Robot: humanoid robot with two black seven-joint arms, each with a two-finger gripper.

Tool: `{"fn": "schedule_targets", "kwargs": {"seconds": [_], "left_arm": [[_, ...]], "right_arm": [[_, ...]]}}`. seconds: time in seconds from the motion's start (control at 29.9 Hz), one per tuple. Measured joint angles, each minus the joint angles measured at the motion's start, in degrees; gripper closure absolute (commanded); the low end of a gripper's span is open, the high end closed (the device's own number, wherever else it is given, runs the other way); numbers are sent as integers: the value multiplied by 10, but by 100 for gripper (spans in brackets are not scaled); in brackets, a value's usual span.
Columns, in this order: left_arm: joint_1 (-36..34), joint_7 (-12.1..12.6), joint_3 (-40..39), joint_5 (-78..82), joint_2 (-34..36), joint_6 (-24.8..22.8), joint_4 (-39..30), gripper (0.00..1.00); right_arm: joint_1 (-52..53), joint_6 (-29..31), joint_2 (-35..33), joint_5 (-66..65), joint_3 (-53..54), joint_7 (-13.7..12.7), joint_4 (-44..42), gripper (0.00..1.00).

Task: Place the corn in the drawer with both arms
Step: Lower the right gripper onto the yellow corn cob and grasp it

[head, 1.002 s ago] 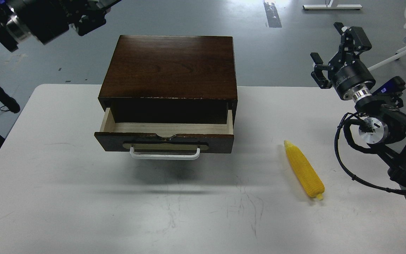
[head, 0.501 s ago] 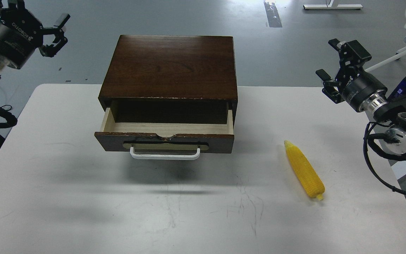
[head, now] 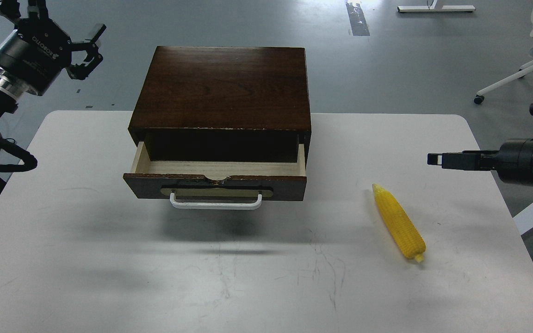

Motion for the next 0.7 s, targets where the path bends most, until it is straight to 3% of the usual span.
{"fn": "schedule_targets", "kwargs": {"seconds": [0.57, 0.7], "left_arm": [[3, 0, -9, 2, 1, 0, -6, 1], [3, 0, -12, 2, 1, 0, -6, 1]], "right_arm": [[-1, -2, 78, -29, -93, 0, 1, 0], [-1, -14, 100, -30, -112, 0, -12, 4]]}}
